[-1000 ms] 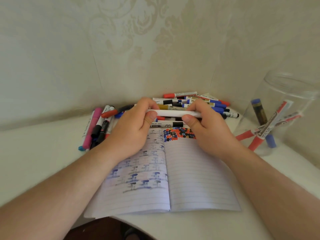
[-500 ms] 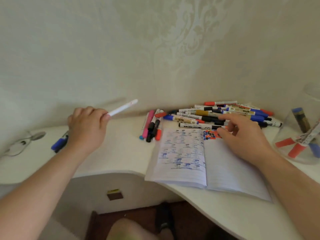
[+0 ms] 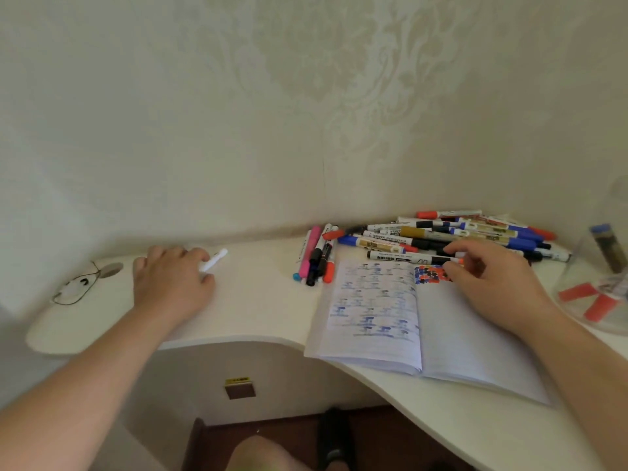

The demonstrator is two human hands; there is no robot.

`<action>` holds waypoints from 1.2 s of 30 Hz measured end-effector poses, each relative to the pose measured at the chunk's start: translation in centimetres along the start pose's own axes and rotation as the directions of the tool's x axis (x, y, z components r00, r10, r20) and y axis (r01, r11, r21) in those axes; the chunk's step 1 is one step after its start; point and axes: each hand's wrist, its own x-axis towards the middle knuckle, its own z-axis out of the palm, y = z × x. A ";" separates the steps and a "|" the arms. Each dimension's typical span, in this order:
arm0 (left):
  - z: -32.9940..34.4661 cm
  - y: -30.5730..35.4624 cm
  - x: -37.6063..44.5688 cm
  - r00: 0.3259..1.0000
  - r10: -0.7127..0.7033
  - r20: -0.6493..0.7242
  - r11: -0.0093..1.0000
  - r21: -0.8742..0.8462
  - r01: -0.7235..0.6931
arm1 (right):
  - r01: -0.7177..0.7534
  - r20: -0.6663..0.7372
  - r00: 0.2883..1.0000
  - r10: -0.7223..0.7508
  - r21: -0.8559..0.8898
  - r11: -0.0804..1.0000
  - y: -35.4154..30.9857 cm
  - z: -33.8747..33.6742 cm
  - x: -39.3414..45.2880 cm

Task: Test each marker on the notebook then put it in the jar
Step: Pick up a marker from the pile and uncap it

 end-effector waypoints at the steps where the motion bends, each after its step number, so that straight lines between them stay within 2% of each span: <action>1: -0.2 1.5 0.3 1.000 0.030 -0.010 0.999 -0.035 -0.030 | 0.002 -0.006 1.000 -0.002 0.004 1.000 0.1 0.1 0.1; 3: -0.4 5.3 1.0 0.996 0.094 -0.015 0.991 -0.093 -0.095 | 0.011 -0.013 1.000 -0.011 0.017 1.000 0.3 0.2 0.3; 5: -0.5 9.1 1.7 0.990 0.126 0.059 0.963 -0.248 -0.108 | 0.019 -0.007 1.000 -0.019 0.031 0.999 0.4 0.4 0.4; 8: -0.1 13.2 2.8 0.951 0.167 0.261 0.860 -0.510 -0.011 | 0.030 0.005 1.000 -0.030 0.033 0.999 0.7 0.3 0.5; 12: 0.5 15.0 3.8 0.931 0.183 0.315 0.768 -0.637 0.065 | 0.027 0.010 1.000 -0.028 0.050 0.998 1.0 -0.1 0.6; 14: 0.8 15.2 4.1 0.933 0.194 0.302 0.767 -0.640 0.047 | 0.024 0.017 1.000 -0.025 0.054 0.998 0.9 0.0 0.8; 21: 0.6 14.9 4.8 0.903 0.264 0.338 0.867 -0.494 -0.068 | 0.037 0.011 0.999 -0.038 0.066 0.997 0.9 -0.2 0.7; 23: 0.1 14.5 4.8 0.892 0.258 0.370 0.881 -0.469 -0.061 | 0.036 0.004 0.999 -0.036 0.066 0.997 0.9 -0.2 0.7; 25: 0.0 14.2 4.7 0.890 0.248 0.384 0.857 -0.515 -0.017 | 0.025 0.000 1.000 -0.025 0.072 0.997 0.9 -0.3 0.7; 28: -0.3 14.3 4.2 0.932 0.213 0.294 0.732 -0.680 0.047 | 0.011 -0.005 1.000 -0.011 0.094 0.995 0.6 -0.4 0.6; 31: -1.5 16.1 3.0 0.963 0.236 0.127 0.527 -0.849 -0.017 | -0.007 -0.030 0.999 0.012 0.165 0.986 0.1 -0.6 0.5; 34: -3.5 19.2 1.0 0.925 0.377 0.050 0.221 -0.975 -0.037 | -0.006 -0.040 0.999 0.017 0.252 0.968 -0.9 -0.6 0.4; 35: -4.1 20.4 0.3 0.896 0.443 0.025 0.152 -0.987 -0.048 | -0.001 -0.048 0.999 0.015 0.290 0.957 -1.2 -0.6 0.3; 36: -4.4 21.6 -0.2 0.861 0.508 -0.003 0.124 -0.989 -0.077 | 0.005 -0.056 0.998 0.015 0.336 0.942 -1.3 -0.6 0.3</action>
